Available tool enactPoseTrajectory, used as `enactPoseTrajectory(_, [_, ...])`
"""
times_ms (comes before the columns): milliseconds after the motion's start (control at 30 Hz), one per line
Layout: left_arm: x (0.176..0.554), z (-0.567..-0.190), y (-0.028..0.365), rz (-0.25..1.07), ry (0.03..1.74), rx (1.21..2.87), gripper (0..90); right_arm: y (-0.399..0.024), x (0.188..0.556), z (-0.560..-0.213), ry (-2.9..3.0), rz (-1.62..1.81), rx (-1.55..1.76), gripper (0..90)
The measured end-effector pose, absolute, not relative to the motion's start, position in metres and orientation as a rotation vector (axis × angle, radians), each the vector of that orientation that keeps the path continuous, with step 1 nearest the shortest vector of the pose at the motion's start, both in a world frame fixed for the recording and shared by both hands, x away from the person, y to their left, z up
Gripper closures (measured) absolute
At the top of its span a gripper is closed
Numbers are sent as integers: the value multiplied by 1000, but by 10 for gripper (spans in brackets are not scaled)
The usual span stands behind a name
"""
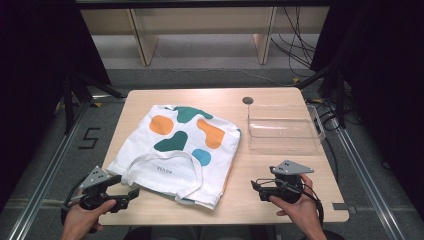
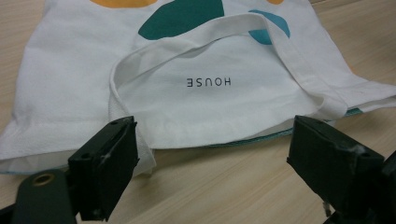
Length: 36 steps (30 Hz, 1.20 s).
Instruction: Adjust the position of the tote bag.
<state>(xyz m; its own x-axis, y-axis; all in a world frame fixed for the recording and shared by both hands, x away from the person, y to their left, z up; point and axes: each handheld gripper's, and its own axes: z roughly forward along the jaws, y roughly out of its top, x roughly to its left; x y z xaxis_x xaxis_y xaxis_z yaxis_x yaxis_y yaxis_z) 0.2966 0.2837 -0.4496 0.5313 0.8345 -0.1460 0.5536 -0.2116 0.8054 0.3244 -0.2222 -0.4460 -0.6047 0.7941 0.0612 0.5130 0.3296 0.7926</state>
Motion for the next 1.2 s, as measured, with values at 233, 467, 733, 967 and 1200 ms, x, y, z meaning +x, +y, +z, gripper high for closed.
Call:
enactPoseTrajectory(233, [297, -450, 284, 408, 1133, 1903, 150, -222, 324, -446, 2254, 1145, 1167, 189])
enactPoseTrajectory(467, [296, -449, 283, 407, 1144, 1903, 150, -220, 324, -445, 2265, 1146, 1169, 188])
enactPoseTrajectory(733, [297, -448, 285, 415, 1135, 1910, 150, -215, 326, -444, 2281, 1182, 1137, 187])
enactPoseTrajectory(967, [297, -449, 284, 416, 1147, 1907, 150, -200, 328, -439, 2293, 1229, 1115, 169])
enactPoseTrajectory(1200, [297, -449, 285, 417, 1144, 1914, 150, -171, 332, -444, 2390, 1242, 977, 159])
